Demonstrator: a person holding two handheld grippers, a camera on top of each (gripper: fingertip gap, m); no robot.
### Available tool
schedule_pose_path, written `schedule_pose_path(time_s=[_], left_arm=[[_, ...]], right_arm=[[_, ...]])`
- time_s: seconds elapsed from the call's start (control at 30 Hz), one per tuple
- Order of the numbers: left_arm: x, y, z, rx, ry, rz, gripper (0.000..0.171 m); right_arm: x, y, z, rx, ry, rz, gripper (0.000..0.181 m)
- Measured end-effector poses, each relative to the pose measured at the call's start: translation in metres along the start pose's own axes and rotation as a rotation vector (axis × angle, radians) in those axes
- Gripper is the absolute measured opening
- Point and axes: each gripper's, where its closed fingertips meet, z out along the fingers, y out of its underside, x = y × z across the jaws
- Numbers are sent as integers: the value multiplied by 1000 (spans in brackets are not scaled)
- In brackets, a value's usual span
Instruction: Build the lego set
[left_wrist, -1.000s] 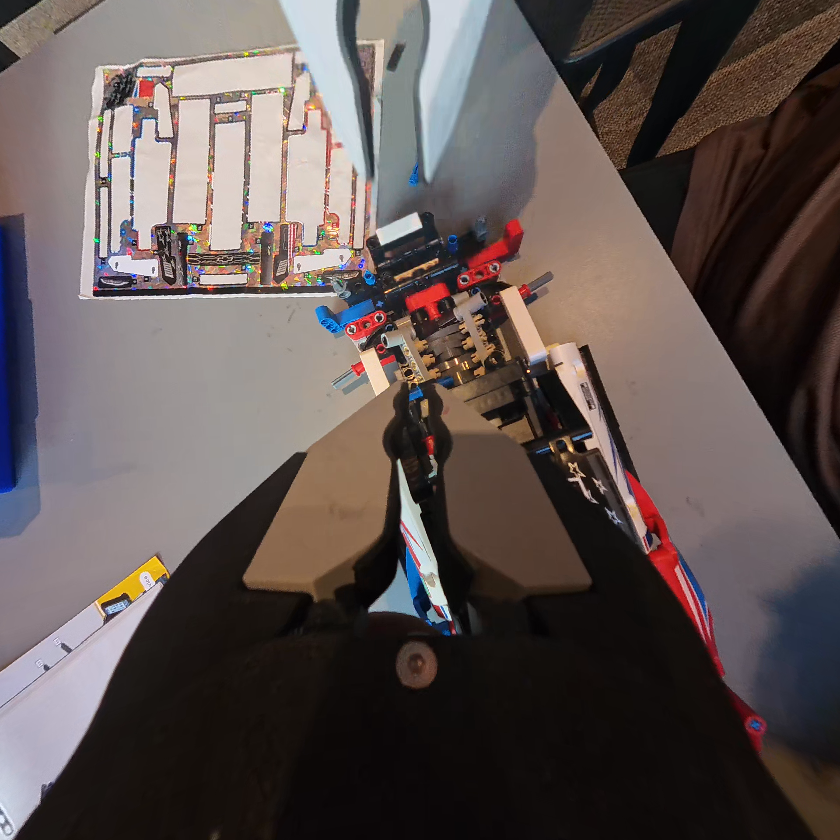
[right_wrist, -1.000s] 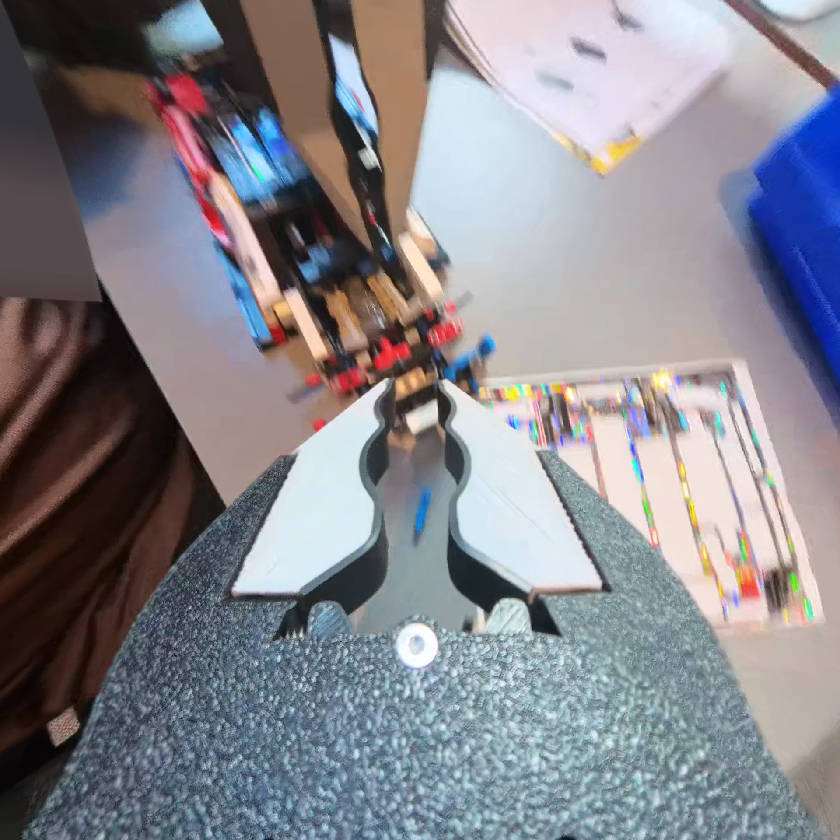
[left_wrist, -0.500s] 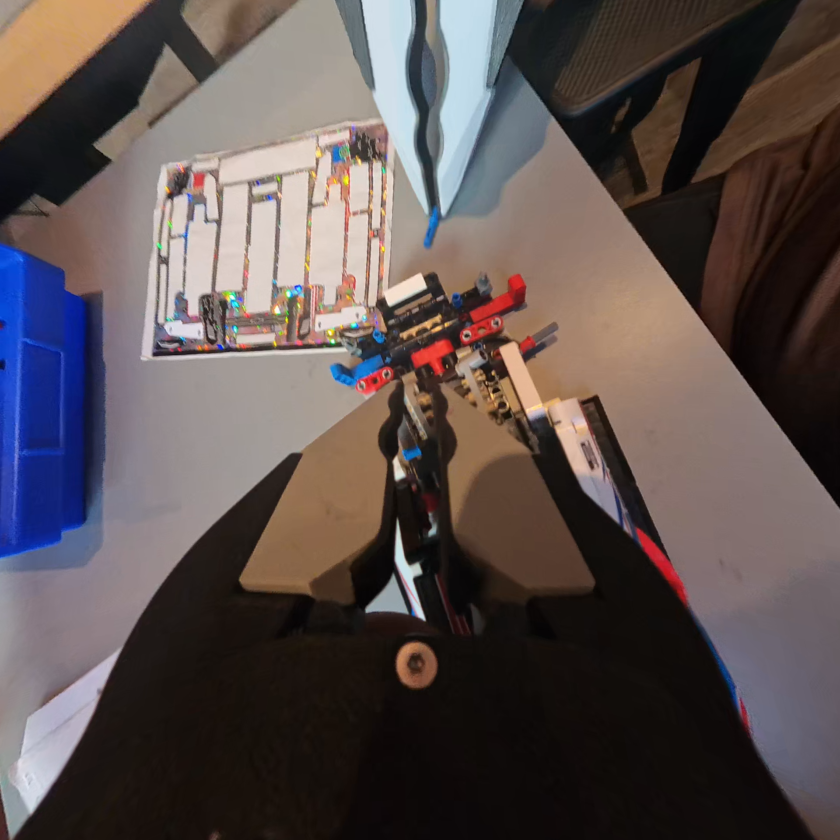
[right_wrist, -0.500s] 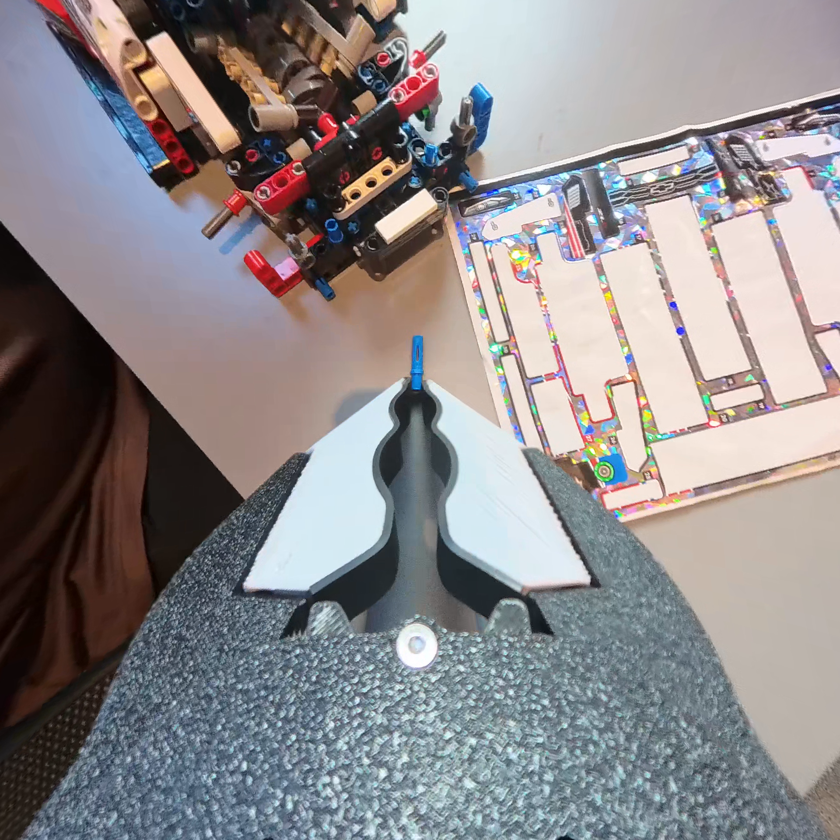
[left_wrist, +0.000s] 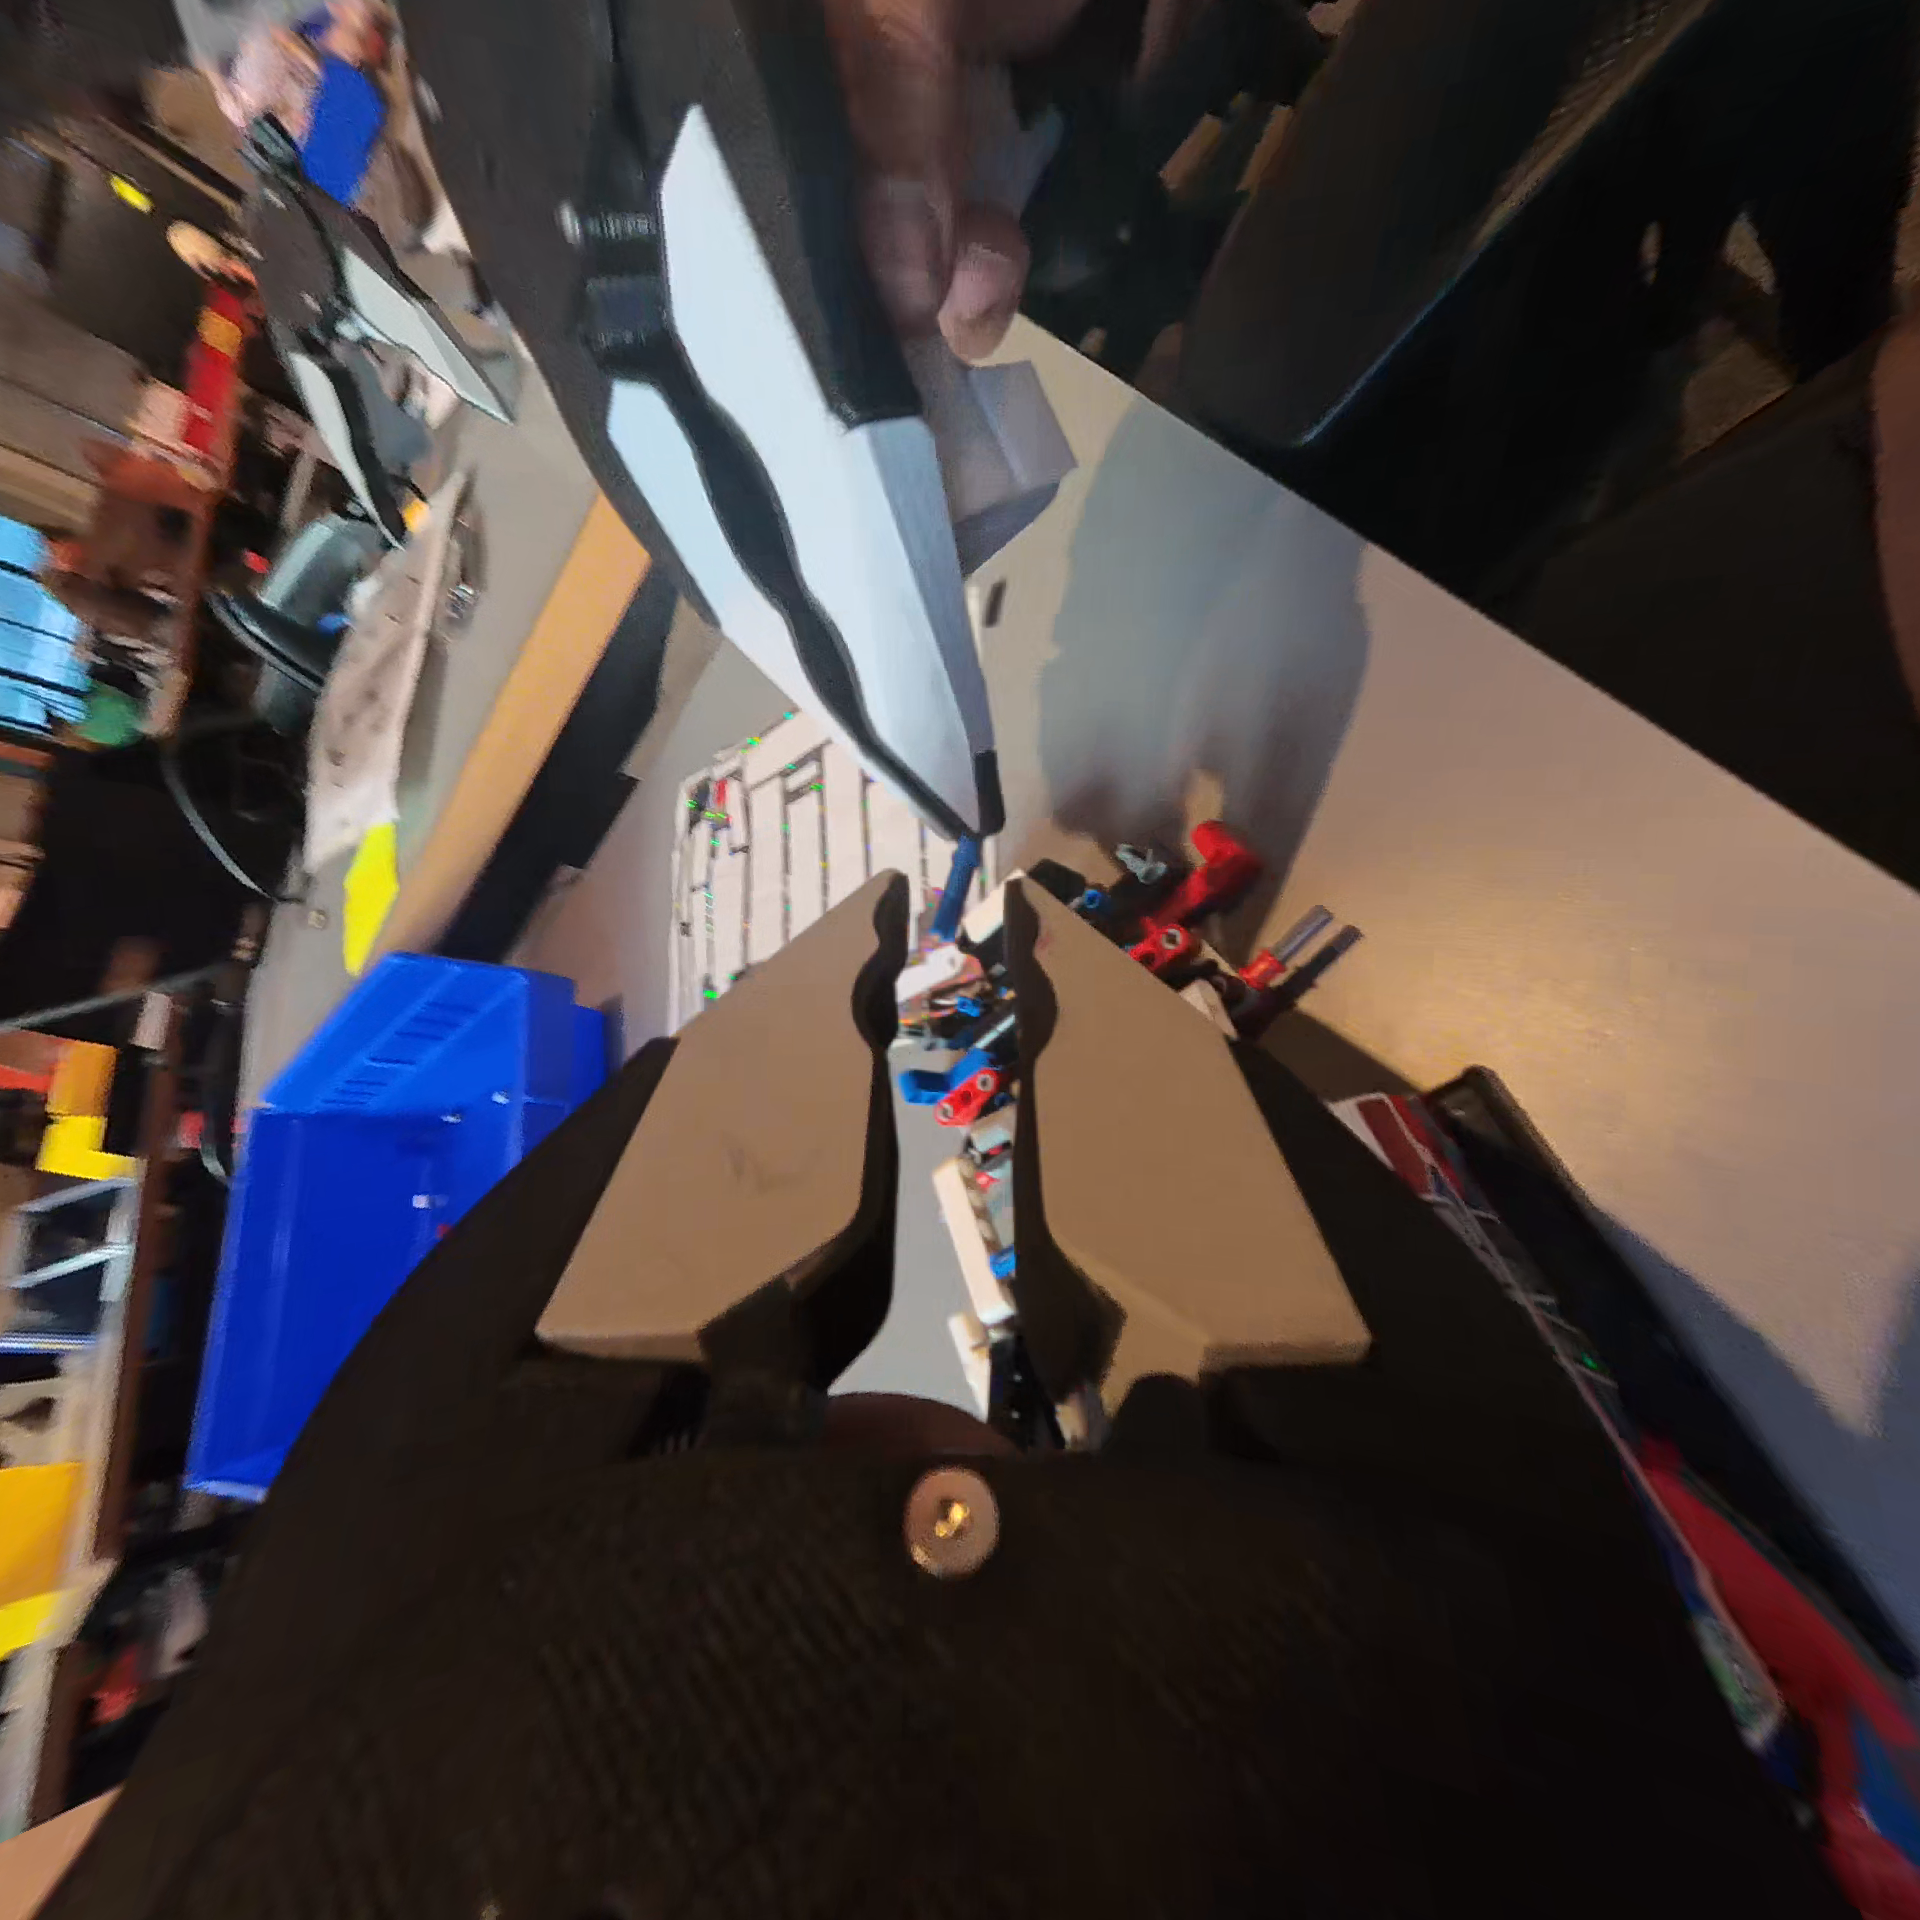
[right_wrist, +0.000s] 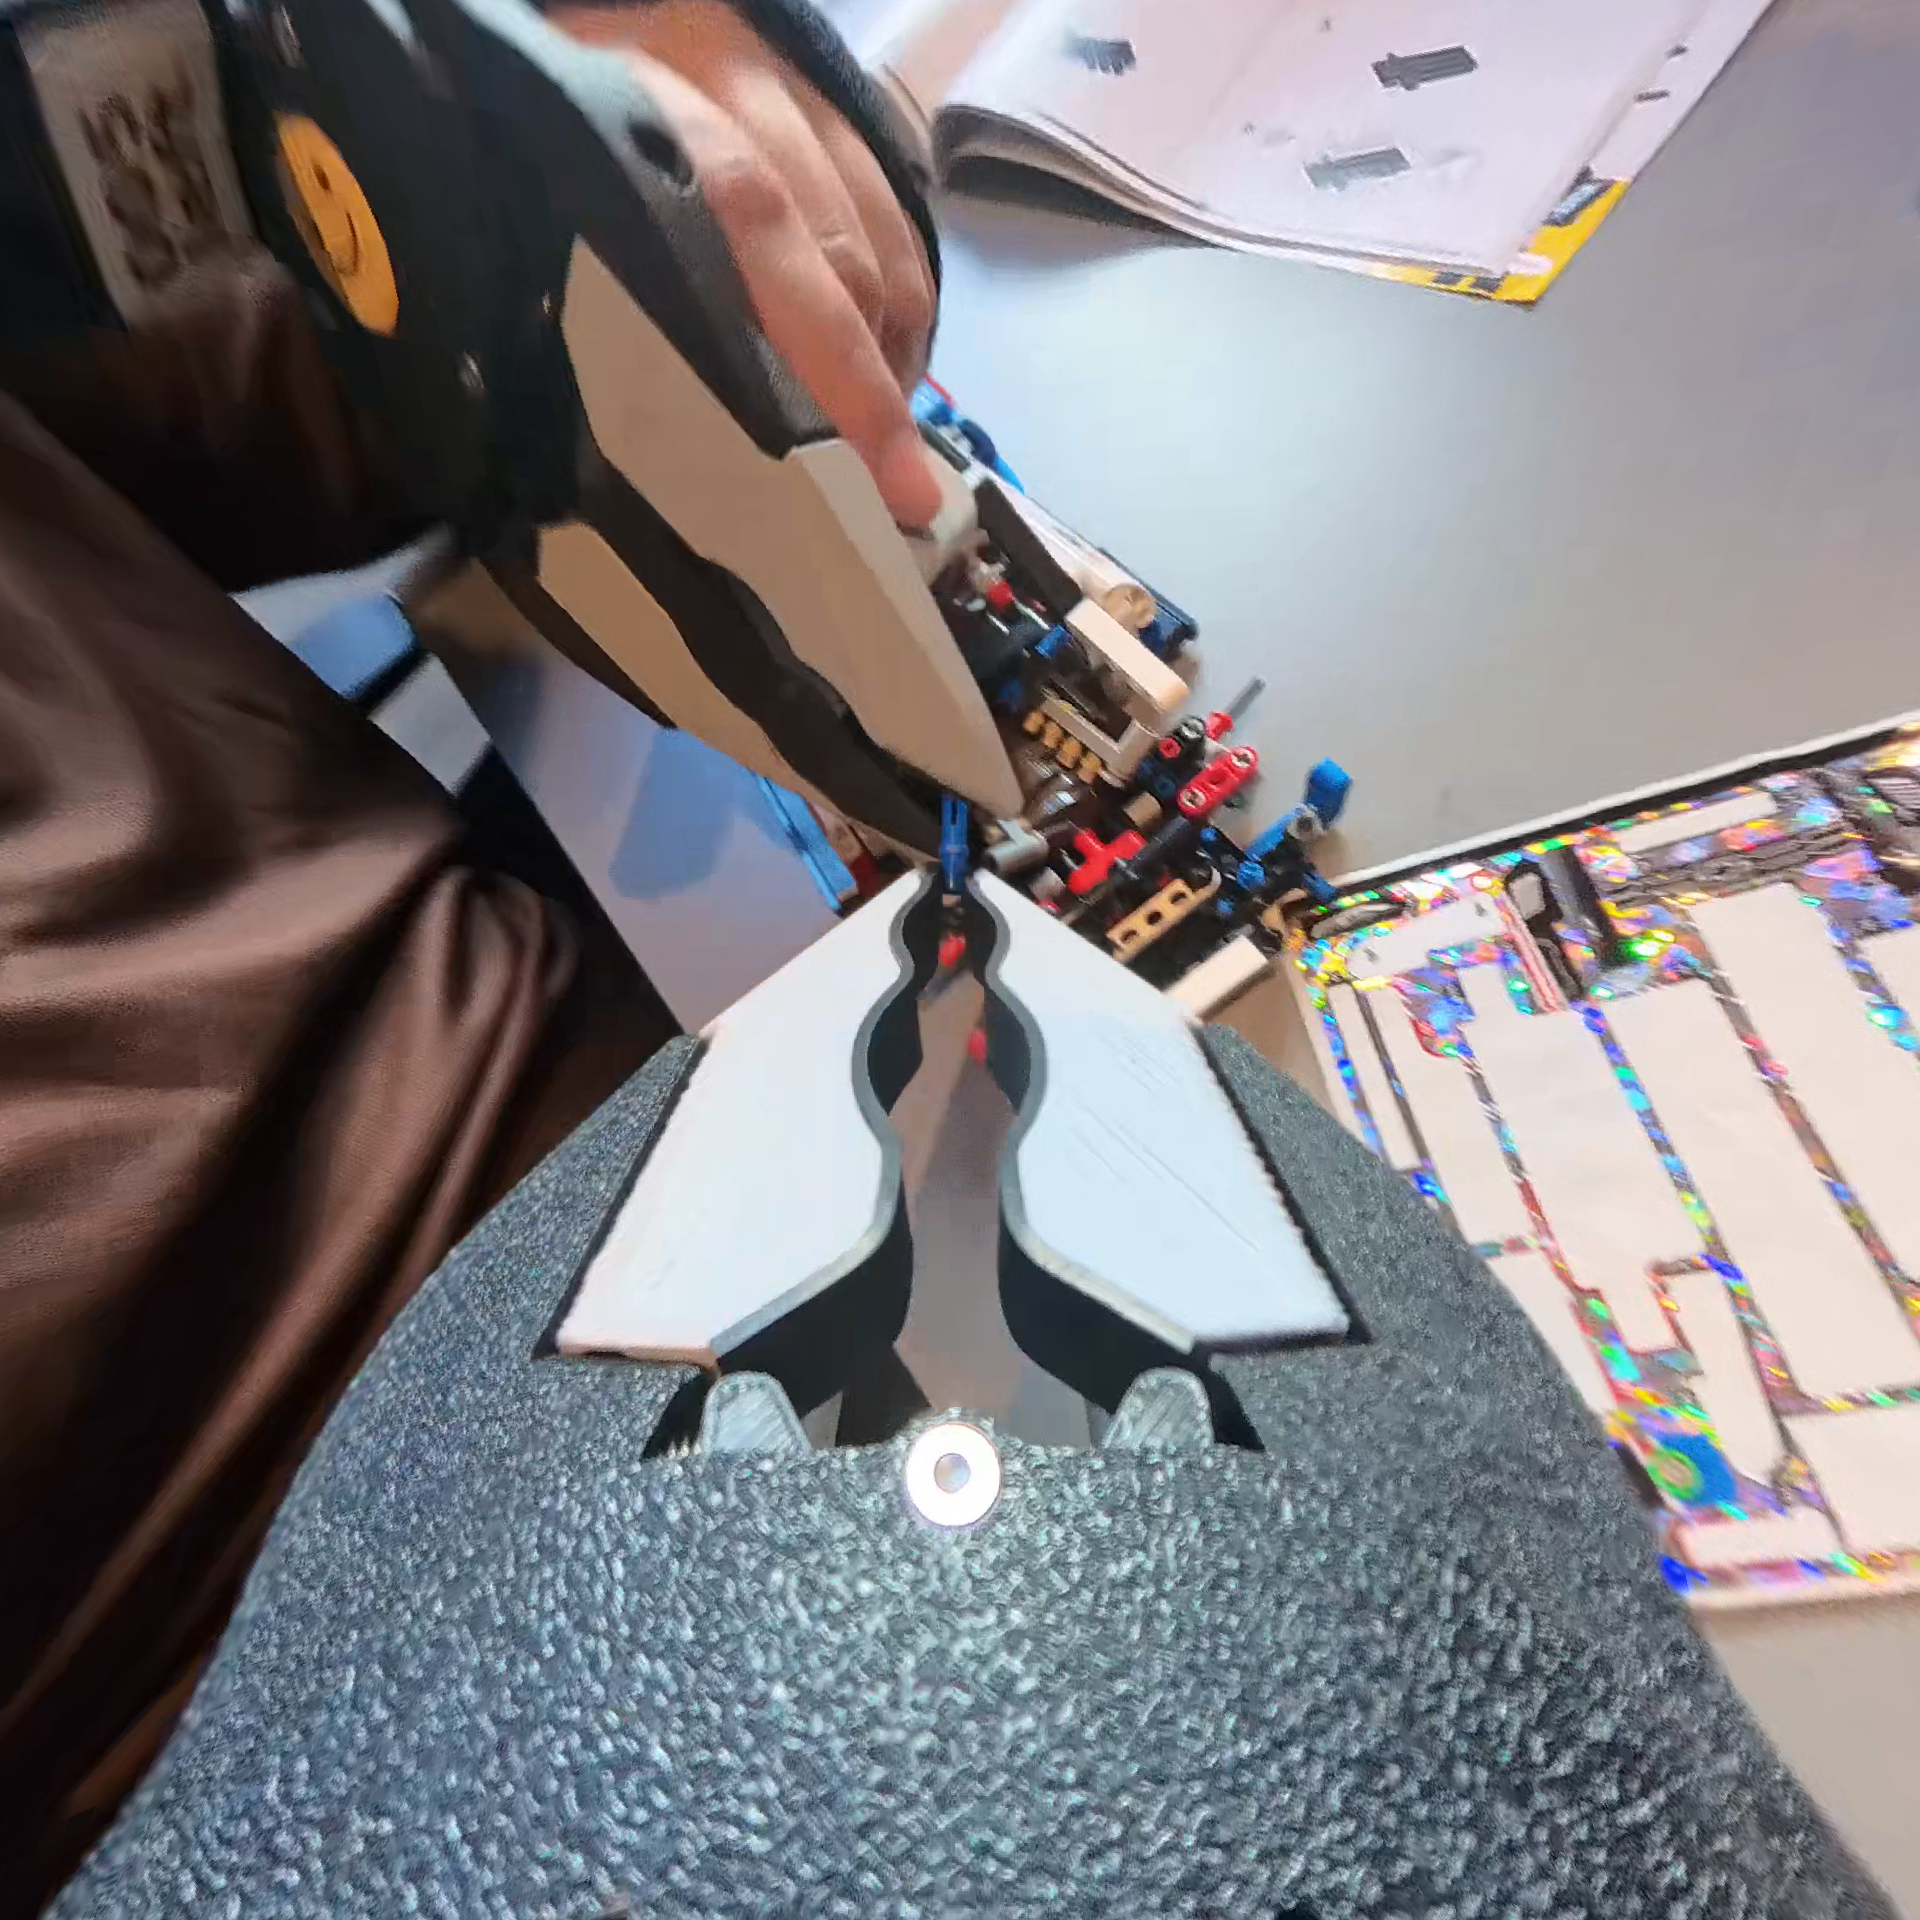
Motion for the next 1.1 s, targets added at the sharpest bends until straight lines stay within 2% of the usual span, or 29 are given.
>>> schedule_pose_path(time_s=[0.1,0.27,0.6,0.67,0.77,0.9,1.03,1.1], left_arm=[[-5,-7,-6,26,-50,58,13],[-9,-3,-9,-12,-97,145,4],[-18,-5,-15,-21,-152,178,2],[-21,-8,-18,-2,-138,126,2],[-31,-10,-24,48,-137,11,2],[-48,-10,-32,112,-162,-134,2],[-55,-19,-43,216,-129,-279,2],[-59,-19,-47,237,-117,-321,2]], right_arm=[[-6,-9,1,19,-47,60,4],[-5,-15,-2,30,-52,101,3],[-10,-27,-10,108,-93,135,4],[-12,-36,-15,180,-84,84,7],[-18,-63,-36,395,-95,-2,15],[-18,-91,-66,645,-25,-119,22],[-32,-108,-74,783,109,-340,20],[-34,-113,-70,779,164,-390,16]])
